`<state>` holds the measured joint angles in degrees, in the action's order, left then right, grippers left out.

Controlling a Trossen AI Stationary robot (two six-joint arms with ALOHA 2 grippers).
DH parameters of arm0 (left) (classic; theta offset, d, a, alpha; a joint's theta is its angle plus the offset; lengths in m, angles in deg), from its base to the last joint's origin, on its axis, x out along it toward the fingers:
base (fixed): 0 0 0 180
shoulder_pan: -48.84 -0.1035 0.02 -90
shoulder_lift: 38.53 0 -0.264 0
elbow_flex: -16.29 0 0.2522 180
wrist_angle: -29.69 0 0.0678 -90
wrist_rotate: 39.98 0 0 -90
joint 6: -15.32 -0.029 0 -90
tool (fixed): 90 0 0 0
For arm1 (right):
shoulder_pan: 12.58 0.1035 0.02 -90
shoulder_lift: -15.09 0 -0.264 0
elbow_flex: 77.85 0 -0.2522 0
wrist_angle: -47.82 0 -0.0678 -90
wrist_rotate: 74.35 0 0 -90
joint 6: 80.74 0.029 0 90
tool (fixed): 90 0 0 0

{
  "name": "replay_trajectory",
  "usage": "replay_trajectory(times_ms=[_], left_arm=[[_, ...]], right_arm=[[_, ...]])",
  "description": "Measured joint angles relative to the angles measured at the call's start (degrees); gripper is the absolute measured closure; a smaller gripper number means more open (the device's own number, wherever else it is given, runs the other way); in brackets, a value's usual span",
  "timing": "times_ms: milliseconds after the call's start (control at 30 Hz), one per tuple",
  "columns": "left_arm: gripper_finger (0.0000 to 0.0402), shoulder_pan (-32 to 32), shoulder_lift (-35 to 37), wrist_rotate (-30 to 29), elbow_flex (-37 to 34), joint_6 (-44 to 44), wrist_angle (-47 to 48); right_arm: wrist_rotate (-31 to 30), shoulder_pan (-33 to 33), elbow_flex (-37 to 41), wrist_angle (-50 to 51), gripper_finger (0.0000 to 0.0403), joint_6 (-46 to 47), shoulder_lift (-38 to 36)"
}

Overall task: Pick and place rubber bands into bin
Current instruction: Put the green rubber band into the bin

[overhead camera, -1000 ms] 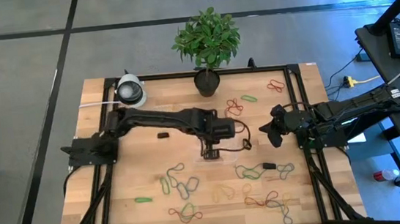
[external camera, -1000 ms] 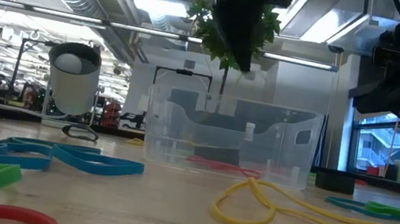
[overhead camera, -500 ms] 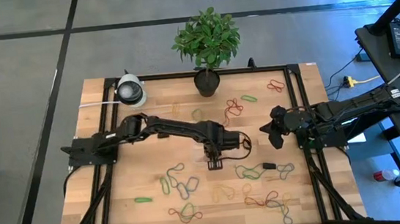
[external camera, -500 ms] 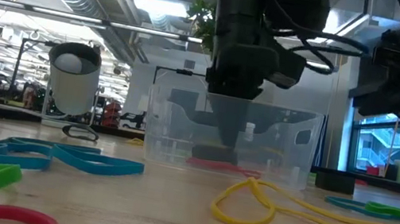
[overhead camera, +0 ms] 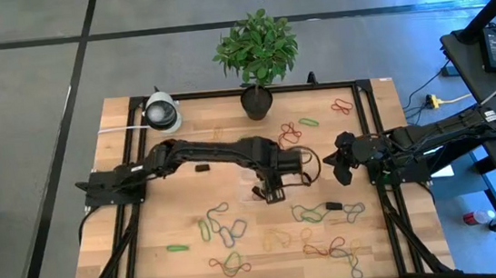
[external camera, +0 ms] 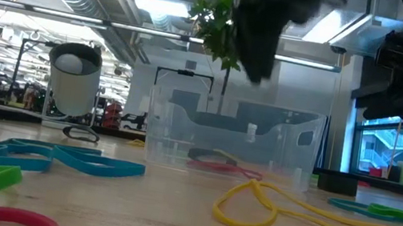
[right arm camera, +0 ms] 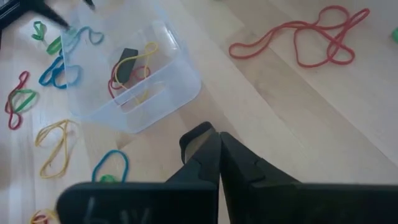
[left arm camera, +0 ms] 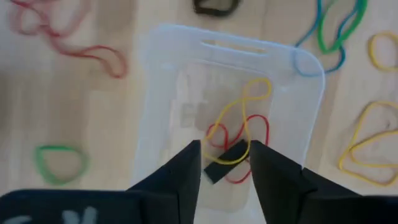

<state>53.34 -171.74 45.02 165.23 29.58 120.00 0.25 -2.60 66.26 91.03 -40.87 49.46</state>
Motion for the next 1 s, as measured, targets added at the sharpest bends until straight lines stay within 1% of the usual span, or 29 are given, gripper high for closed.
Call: replay_trajectory(times_ms=[100, 200, 233, 300, 367, 433, 533, 633, 700, 767, 900, 1000], left_arm=[[0.0301, -0.1, 5.0, 0.8, -4.1, -1.5, 0.3], [0.0360, -0.1, 10.0, 2.0, -9.0, -4.5, -0.5], [0.0379, 0.1, 12.0, 1.9, -11.3, -5.7, -2.4], [0.0393, 0.3, 16.4, 1.5, -17.0, -6.4, -6.5], [0.0399, 0.4, 21.8, 0.5, -25.1, -6.4, -12.2], [0.0399, 0.3, 28.0, -1.1, -34.6, -5.4, -18.5], [0.0400, 0.3, 38.0, -2.8, -49.6, -1.9, -27.2], [0.0400, 0.6, 48.3, -3.0, -63.5, 1.9, -35.3], [0.0400, 0.8, 54.8, -3.0, -71.3, 3.7, -39.5], [0.0400, 1.1, 61.0, -3.0, -77.7, 5.6, -42.1], [0.0400, 1.8, 71.8, -3.5, -86.7, 7.8, -43.4], [0.0400, 2.3, 78.6, -4.4, -91.1, 8.1, -43.4]], right_arm=[[0.0, 0.0, 0.0, 0.0, 0.0393, 0.2, 0.0], [0.0, 0.0, 0.0, -0.1, 0.0393, 1.7, 0.0], [0.4, 0.0, 0.0, -0.3, 0.0393, 1.8, 0.0], [2.3, 0.1, 0.0, -0.9, 0.0397, 1.6, 0.1], [3.3, 0.9, -0.2, -1.8, 0.0399, 2.1, 0.3], [3.1, 2.2, -1.2, -1.8, 0.0400, 3.2, 1.3], [1.4, 4.7, -4.1, -1.5, 0.0401, 3.3, 4.3], [-0.6, 7.5, -8.3, -0.7, 0.0401, 3.4, 9.7], [-1.3, 9.0, -12.4, 0.8, 0.0401, 3.8, 14.5], [-1.4, 10.4, -17.2, 5.3, 0.0401, 6.2, 19.7], [-0.4, 12.8, -27.6, 17.4, 0.0402, 13.3, 30.5], [4.3, 14.1, -33.1, 23.4, 0.0399, 19.2, 37.8]])
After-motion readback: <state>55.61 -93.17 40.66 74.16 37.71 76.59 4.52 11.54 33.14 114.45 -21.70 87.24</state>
